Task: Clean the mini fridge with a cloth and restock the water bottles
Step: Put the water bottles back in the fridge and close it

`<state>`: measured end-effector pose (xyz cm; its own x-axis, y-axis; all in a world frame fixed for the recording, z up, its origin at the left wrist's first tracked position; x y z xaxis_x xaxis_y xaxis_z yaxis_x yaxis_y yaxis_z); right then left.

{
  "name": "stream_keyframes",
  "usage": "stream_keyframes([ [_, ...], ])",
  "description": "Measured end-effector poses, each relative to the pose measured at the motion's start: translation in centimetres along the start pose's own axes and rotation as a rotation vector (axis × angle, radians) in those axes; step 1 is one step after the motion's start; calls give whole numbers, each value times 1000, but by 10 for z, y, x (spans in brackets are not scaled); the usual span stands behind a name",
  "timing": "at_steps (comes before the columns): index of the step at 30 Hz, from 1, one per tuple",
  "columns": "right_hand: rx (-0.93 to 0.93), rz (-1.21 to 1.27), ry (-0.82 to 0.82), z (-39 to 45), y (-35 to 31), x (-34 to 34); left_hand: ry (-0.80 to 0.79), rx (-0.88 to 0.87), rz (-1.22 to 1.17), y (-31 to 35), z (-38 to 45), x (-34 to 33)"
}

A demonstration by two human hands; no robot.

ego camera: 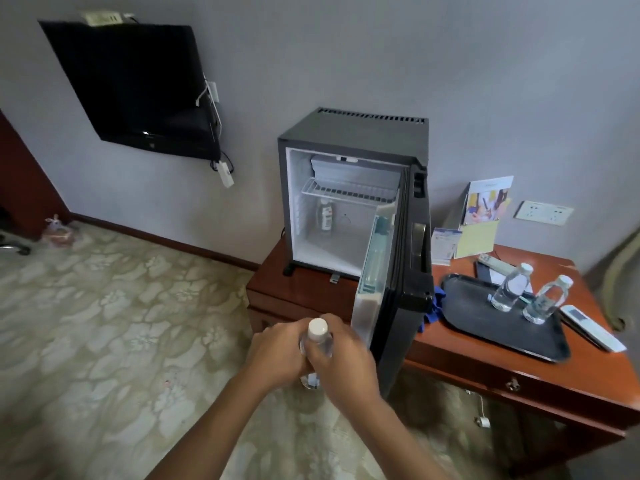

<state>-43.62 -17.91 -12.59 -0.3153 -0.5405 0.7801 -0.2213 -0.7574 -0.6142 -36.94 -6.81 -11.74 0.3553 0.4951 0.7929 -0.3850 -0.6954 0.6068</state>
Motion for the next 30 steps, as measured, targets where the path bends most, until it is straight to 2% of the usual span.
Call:
stream_keyframes([
  [6, -53, 235, -100, 60, 8, -44, 25, 76, -33, -14, 52, 10],
  [9, -94, 351, -36, 92, 9, -58, 11, 78, -86, -29, 89, 10],
  [13, -230, 364, 56, 146, 25, -90, -45, 25, -125, -50, 153, 7],
  [17, -361, 431, 152, 221, 36, -127, -136, -91, -56, -83, 243, 6],
  [22, -554, 419, 246, 312, 45, -138, -333, -184, -144, -118, 339, 7],
  [24, -614, 423, 290, 354, 60, -141, -331, -267, -152, -125, 374, 10],
  [27, -664, 317, 331, 417, 82, -143, -317, -408, 39, -136, 410, 5],
  [30, -745, 219, 280, 468, 113, -147, -391, -486, 188, -142, 426, -9],
])
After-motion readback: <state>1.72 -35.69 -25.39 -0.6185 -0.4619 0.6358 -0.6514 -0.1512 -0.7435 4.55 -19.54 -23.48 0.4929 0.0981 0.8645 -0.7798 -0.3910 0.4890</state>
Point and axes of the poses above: each hand's wrist, its own z-axis towards the middle knuckle, its own x-axis out of the back of the hand, y = z × x, the point moved 6 cm from there along z, towards the middle knuckle, and after that the axes turned 7 degrees about -z, right-handed, at the moved point
